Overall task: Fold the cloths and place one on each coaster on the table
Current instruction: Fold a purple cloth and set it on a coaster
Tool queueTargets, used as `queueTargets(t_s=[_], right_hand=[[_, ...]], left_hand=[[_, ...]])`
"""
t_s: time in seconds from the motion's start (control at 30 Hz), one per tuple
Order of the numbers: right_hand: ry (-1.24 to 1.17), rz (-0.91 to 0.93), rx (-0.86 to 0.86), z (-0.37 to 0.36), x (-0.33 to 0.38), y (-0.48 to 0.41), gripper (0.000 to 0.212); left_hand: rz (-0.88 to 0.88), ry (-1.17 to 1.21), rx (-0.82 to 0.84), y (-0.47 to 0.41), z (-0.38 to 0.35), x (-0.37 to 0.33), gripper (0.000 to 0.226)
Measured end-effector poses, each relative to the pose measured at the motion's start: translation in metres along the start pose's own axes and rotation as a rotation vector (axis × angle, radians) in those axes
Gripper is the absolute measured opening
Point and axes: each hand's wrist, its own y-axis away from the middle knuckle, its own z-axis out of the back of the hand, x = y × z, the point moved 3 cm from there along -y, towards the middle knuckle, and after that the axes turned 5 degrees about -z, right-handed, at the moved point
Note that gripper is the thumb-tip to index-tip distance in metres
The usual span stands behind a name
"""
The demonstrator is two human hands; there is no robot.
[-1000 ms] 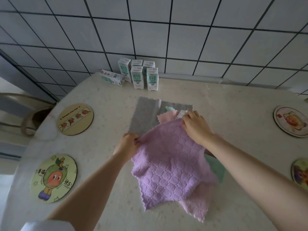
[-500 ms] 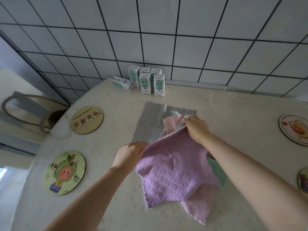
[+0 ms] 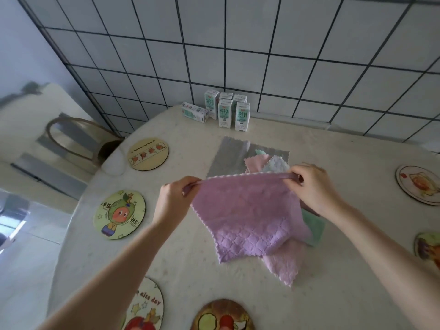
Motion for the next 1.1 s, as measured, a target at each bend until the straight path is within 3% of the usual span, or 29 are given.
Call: queueTargets(t_s=[0.2, 0.3, 0.5, 0.73, 0.87, 0.97, 1.1], right_hand=[[-0.169, 0.037, 0.030, 0.036, 0.079, 0.007, 0.027], [-0.170, 0.048, 0.020, 0.034, 0.111, -0.008, 0.015], [-0.094, 0.048, -0.104, 0.016, 0.160, -0.050, 0.003], [-0.167, 0.183, -0.296, -0.003, 0.209, -0.025, 0.011], [-0.174, 0.192, -0.193, -0.053, 0.197, 0.027, 0.017], [-0.133, 0.165, -0.077, -0.104, 0.178, 0.070, 0.026], [-0.087, 0.115, 0.278, -0.159, 0.162, 0.128, 0.035]], left_hand=[[-0.004, 0.010, -0.092, 0.004, 0.073, -0.002, 0.017], [-0.042, -0.007, -0.118, -0.006, 0.111, 0.004, 0.015], [-0.132, -0.122, -0.203, -0.032, 0.184, 0.026, 0.015], [-0.237, -0.125, -0.336, -0.017, 0.223, 0.058, 0.016], [-0.275, -0.170, -0.245, 0.032, 0.209, 0.098, 0.017], [-0.231, -0.187, -0.052, 0.079, 0.180, 0.136, 0.024], [-0.245, -0.215, 0.219, 0.140, 0.140, 0.180, 0.026]])
